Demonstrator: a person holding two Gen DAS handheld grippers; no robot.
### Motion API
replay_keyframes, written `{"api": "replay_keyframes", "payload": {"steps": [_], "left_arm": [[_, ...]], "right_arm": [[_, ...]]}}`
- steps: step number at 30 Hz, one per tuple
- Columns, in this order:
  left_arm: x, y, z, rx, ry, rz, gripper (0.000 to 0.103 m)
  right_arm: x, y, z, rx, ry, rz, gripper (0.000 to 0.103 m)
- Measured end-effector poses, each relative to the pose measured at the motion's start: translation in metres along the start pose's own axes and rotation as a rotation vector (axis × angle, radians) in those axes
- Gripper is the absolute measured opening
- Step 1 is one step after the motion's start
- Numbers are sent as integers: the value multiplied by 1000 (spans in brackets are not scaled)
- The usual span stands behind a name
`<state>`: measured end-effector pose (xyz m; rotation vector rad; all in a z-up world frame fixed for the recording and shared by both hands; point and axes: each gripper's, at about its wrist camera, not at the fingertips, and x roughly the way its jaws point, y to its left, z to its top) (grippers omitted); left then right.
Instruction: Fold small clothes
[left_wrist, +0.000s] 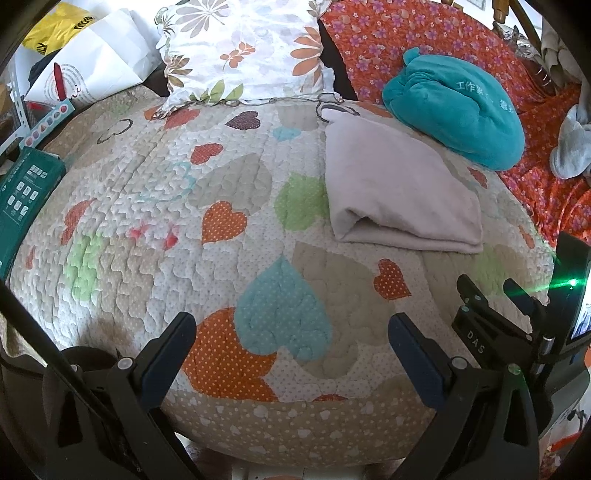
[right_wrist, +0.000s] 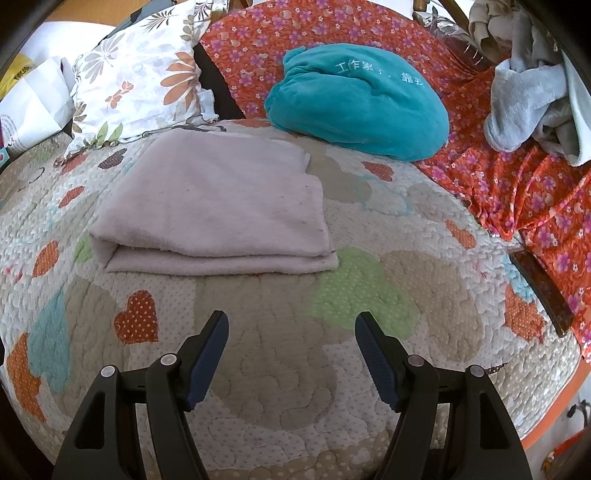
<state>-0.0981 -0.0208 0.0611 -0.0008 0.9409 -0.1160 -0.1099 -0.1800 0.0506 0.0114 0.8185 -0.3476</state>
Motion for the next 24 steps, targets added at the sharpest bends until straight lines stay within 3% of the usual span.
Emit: {"api": "replay_keyframes", "payload": {"steps": [24], "left_arm": [[5,6,-3,-13,13,-26,103]], "right_arm": [[-1,1,0,0,-1,-1,76]]}}
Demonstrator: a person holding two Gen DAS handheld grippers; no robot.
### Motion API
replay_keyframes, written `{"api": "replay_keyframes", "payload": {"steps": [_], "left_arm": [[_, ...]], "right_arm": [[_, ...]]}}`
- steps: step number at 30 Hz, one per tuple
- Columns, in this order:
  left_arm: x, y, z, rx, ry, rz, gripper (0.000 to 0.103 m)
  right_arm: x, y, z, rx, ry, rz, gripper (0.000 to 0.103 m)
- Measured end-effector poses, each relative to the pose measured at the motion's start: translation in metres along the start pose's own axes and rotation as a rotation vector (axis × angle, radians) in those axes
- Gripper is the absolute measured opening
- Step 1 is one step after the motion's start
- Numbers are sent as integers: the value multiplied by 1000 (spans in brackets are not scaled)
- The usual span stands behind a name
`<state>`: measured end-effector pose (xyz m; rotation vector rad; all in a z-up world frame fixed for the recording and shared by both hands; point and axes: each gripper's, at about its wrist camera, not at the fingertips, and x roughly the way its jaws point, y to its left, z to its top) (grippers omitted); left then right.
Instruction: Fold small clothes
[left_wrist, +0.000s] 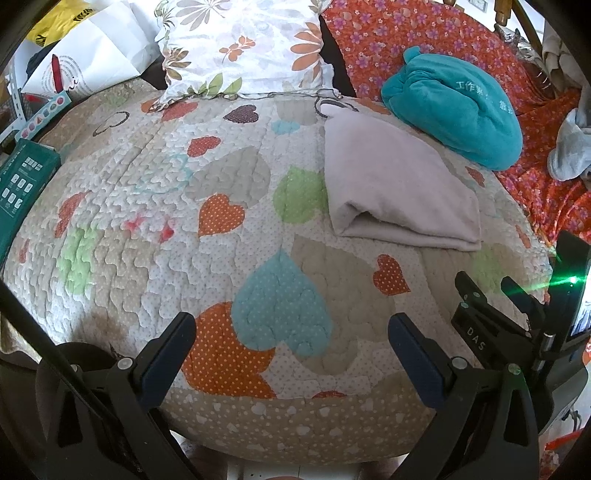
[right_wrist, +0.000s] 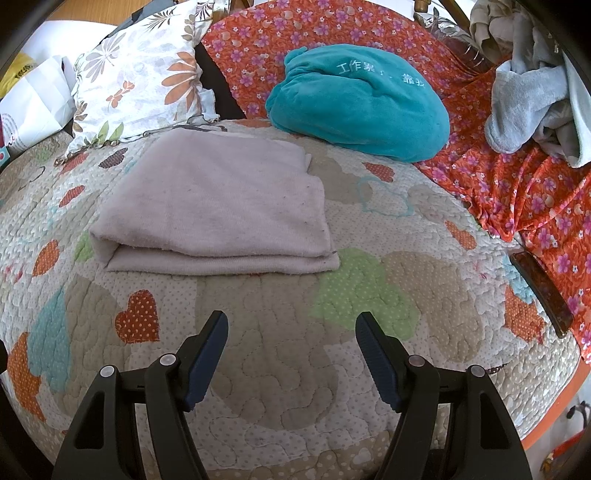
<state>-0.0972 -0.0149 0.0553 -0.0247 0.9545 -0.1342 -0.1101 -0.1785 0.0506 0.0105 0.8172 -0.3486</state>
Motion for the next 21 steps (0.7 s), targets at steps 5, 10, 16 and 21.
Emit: {"api": "replay_keyframes", "payload": {"steps": [5,10,16,21], "left_arm": [[-1,-1,0,2,-4,-2,103],[-1,-1,0,3,-2,-1,103],[-1,-1,-1,3,-3,1,103],[-1,0,-1,1,-8,-2,103]], "right_arm": [[0,0,0,-1,-1,0,76],[1,1,0,-5,-1,2,76],[0,2,0,-5,-1,1,77],[0,3,0,-4,-1,0,77]]}}
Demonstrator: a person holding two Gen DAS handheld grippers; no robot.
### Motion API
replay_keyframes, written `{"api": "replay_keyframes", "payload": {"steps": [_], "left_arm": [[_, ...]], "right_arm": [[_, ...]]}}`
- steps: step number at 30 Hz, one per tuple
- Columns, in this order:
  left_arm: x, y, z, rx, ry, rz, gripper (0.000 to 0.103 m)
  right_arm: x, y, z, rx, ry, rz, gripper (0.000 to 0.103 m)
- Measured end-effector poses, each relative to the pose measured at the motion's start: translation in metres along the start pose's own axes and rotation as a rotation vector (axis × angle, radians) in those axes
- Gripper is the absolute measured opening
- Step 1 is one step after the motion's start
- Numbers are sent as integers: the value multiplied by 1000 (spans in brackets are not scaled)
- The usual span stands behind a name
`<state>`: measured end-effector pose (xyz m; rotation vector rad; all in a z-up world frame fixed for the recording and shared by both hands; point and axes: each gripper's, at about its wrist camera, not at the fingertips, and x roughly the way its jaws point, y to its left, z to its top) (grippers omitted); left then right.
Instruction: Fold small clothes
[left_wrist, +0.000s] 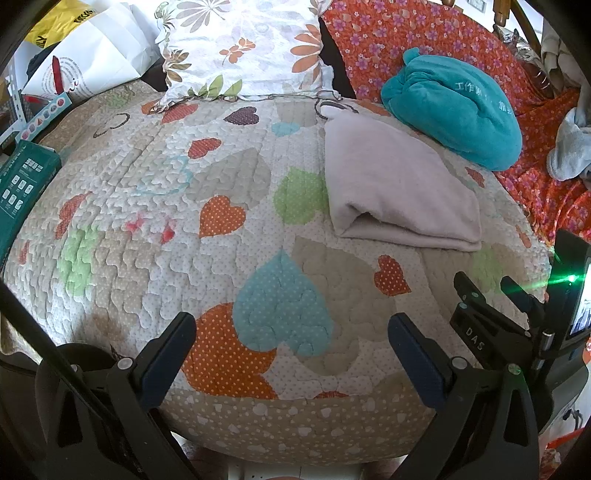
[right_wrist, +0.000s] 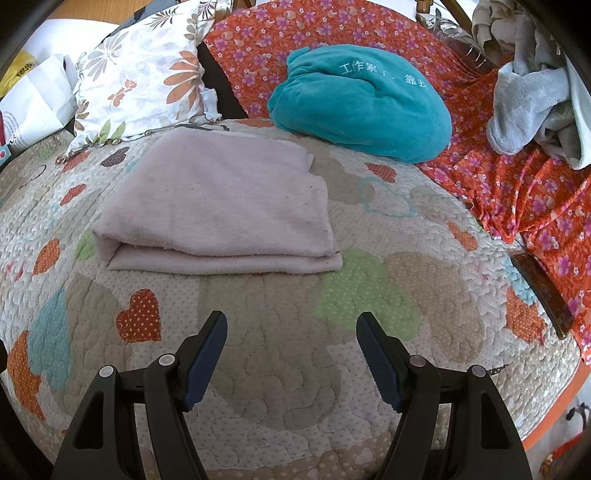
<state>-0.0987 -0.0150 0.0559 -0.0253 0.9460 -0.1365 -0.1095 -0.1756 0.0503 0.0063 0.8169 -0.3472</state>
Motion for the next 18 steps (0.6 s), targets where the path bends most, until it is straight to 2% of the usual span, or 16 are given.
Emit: {"api": "replay_keyframes", "payload": {"steps": [18], "left_arm": [[1,3,2,-1,8,5,103]], "right_arm": [[5,1,1,-10,5,13,77]]}}
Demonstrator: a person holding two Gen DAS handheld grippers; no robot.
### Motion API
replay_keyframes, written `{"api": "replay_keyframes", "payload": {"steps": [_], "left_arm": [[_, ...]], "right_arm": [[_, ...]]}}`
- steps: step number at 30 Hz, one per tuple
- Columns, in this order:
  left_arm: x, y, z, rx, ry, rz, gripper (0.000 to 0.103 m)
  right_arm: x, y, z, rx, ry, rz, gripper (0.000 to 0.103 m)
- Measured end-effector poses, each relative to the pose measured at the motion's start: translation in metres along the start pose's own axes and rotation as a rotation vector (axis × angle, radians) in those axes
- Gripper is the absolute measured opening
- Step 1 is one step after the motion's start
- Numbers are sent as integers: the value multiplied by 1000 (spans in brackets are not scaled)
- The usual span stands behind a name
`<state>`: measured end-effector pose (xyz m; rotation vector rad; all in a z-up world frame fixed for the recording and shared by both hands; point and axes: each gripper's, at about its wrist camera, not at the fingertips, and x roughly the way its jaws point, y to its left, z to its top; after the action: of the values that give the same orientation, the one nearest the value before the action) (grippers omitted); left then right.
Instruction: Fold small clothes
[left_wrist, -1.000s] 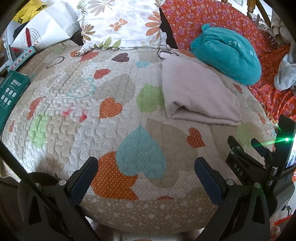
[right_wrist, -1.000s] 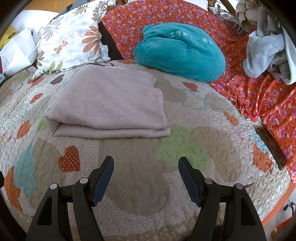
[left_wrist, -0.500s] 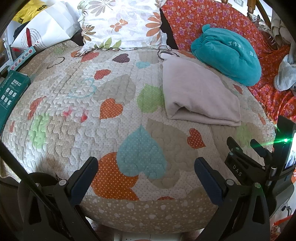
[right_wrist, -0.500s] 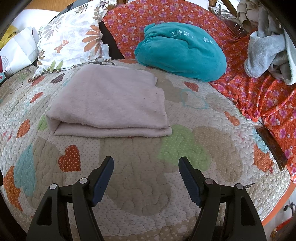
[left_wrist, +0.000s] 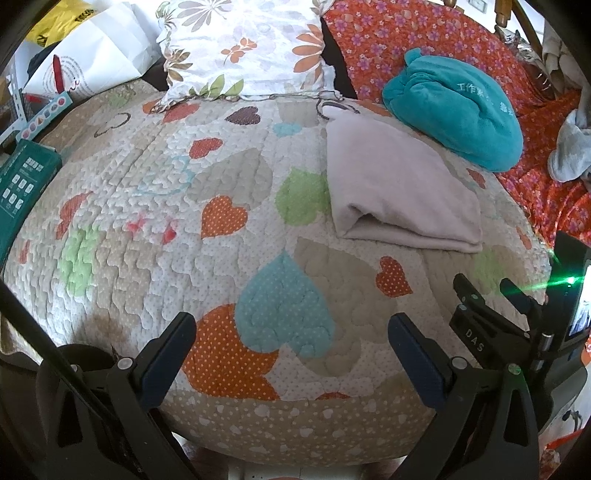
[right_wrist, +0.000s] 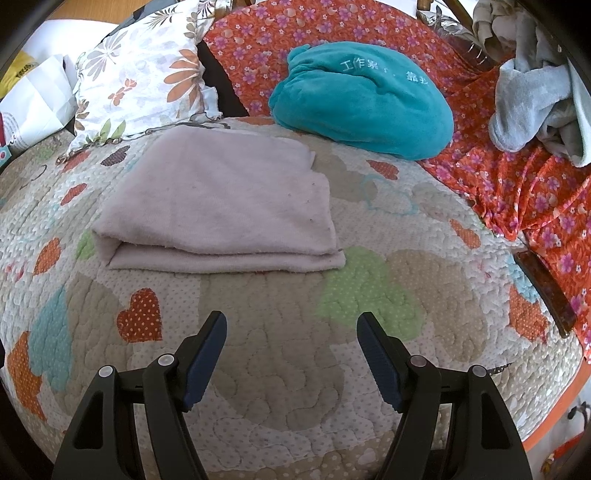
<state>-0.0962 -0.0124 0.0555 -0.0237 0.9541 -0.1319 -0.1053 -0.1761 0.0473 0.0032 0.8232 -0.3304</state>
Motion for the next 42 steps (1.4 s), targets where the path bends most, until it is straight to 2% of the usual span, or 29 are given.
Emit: {"api": "replay_keyframes", "payload": {"steps": [24,32,38,42], "left_arm": [[5,5,-1,-10,10,1,103],[7,20,-1,-29,10,-25,103],[15,38,-5,-54,21,-47,103],[15,49,-6,-75,17,-57,103]], "right_arm": [[6,-3,1,-19,6,4,78],[2,6,-2,-79,-5,-53,78],[-5,10,-11,-75,53,-65,78],[-11,14,-9,-84,59,-78,78]]}}
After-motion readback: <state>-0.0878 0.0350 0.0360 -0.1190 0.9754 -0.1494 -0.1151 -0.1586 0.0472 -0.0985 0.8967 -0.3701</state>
